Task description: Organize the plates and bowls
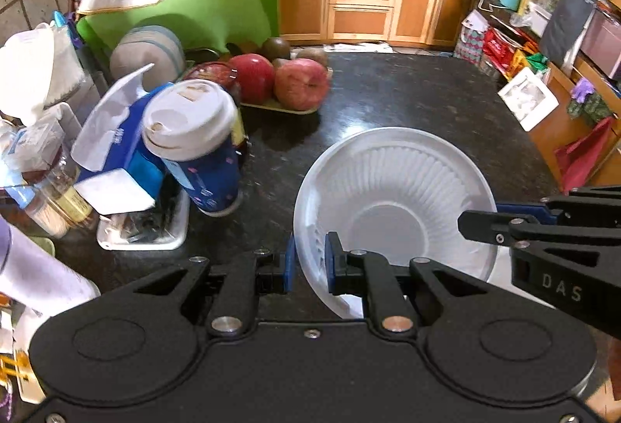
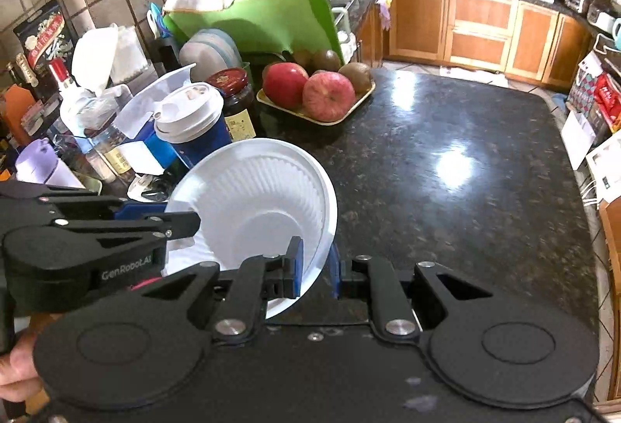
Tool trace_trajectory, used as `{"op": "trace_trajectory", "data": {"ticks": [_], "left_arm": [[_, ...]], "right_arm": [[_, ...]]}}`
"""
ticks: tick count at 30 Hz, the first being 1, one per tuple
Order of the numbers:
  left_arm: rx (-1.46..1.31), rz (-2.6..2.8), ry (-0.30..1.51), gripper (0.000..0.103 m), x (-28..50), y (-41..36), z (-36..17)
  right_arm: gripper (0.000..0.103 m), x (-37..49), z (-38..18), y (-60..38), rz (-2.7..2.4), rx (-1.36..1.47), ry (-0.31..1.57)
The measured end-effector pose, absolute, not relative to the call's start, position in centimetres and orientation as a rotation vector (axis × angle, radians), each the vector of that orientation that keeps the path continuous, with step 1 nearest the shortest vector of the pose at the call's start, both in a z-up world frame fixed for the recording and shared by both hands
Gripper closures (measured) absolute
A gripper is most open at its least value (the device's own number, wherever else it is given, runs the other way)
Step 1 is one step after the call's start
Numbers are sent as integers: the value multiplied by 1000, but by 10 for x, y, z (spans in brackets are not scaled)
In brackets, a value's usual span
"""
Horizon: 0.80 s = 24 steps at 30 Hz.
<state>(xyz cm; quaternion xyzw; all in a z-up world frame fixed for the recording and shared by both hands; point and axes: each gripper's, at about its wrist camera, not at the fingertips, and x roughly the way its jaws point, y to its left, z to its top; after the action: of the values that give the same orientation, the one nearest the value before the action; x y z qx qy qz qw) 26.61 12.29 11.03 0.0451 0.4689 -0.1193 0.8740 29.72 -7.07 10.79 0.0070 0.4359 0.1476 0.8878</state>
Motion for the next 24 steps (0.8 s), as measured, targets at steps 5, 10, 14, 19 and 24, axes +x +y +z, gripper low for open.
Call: {"op": "trace_trajectory", "data": {"ticks": [5, 10, 14, 19, 24], "left_arm": [[108, -312, 994, 82, 244, 101, 112], [145, -367, 995, 82, 227, 73, 111], [177, -401, 1009, 82, 219, 54, 103], [190, -415, 1050, 81, 216, 39, 90], [200, -412, 1078, 82, 215, 30, 77]], "right_arm": [[87, 266, 118, -102, 276, 29, 884], [87, 241, 117, -134, 238, 44, 893], [87, 226, 110, -153, 207, 45, 910], [87, 222, 95, -170, 201, 61, 951], [86, 228, 76, -178, 205, 72, 990]]}}
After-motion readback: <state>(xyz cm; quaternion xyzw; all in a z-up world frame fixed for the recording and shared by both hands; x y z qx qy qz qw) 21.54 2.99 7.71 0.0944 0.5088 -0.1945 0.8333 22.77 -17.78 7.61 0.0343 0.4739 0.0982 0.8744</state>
